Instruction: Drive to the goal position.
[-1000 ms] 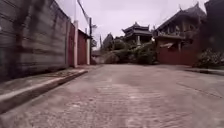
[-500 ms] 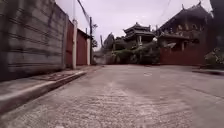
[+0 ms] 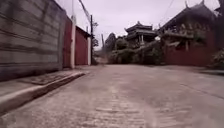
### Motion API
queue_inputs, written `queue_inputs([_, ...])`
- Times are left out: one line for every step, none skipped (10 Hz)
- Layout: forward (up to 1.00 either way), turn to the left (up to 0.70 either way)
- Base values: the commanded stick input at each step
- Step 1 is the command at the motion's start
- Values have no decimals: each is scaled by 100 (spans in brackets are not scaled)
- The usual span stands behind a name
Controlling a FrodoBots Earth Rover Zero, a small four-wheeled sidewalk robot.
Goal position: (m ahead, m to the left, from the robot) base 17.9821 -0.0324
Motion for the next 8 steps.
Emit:
queue_inputs([100,0])
queue_inputs([100,0])
queue_inputs([100,0])
queue_inputs([100,0])
queue_inputs([100,0])
queue_inputs([100,0])
queue_inputs([100,0])
queue_inputs([100,0])
